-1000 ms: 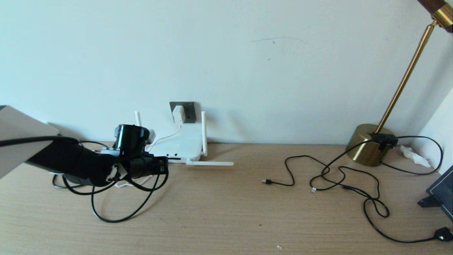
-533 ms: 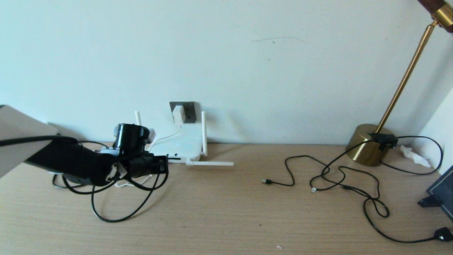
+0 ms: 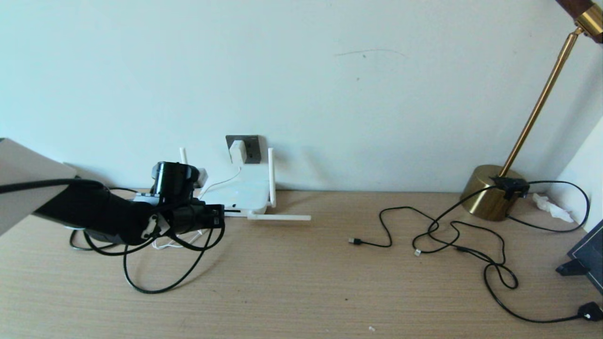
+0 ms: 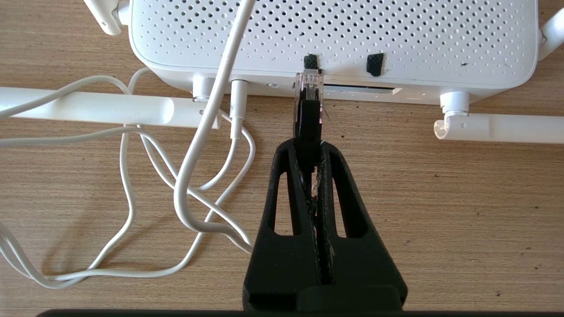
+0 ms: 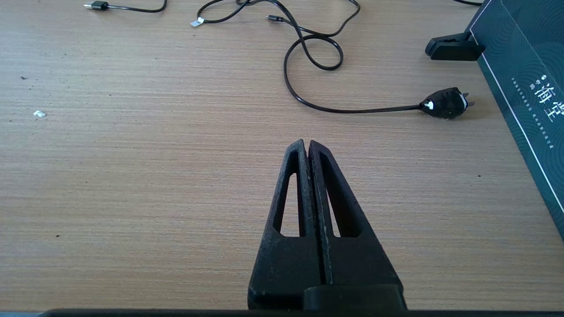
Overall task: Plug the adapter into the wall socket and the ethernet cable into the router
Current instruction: Plug cable into router interface
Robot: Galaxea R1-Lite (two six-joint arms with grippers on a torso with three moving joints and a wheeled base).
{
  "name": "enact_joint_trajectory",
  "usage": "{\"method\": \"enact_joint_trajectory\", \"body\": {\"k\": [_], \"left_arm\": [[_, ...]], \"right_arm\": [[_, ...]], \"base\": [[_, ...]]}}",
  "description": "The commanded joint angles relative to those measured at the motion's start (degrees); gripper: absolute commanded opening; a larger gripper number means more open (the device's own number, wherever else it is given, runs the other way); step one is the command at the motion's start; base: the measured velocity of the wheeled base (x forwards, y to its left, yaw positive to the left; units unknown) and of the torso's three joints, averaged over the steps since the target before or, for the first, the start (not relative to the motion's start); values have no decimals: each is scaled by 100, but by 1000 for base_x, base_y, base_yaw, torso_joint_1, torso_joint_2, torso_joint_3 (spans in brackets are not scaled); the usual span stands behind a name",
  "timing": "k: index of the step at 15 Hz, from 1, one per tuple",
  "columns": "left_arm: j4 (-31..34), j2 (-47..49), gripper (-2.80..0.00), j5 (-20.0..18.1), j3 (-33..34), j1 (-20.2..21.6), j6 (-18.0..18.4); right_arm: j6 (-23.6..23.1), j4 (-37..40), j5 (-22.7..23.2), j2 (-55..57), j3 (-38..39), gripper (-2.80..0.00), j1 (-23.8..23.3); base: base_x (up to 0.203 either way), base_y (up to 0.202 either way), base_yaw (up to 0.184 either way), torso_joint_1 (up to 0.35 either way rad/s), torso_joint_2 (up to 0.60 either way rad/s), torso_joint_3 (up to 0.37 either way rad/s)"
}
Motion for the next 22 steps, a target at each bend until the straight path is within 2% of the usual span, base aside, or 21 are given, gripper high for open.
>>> {"method": "enact_joint_trajectory", "body": {"k": [1, 22], "left_arm": [[-10, 4, -280, 6, -4, -1, 25], [-36, 44, -280, 6, 84, -10, 25]], "right_arm": [[-3, 12, 1, 8, 1, -280, 0], [-3, 12, 1, 8, 1, -280, 0]], "base": [[0, 0, 0, 0, 0, 0], [0, 0, 0, 0, 0, 0]]}}
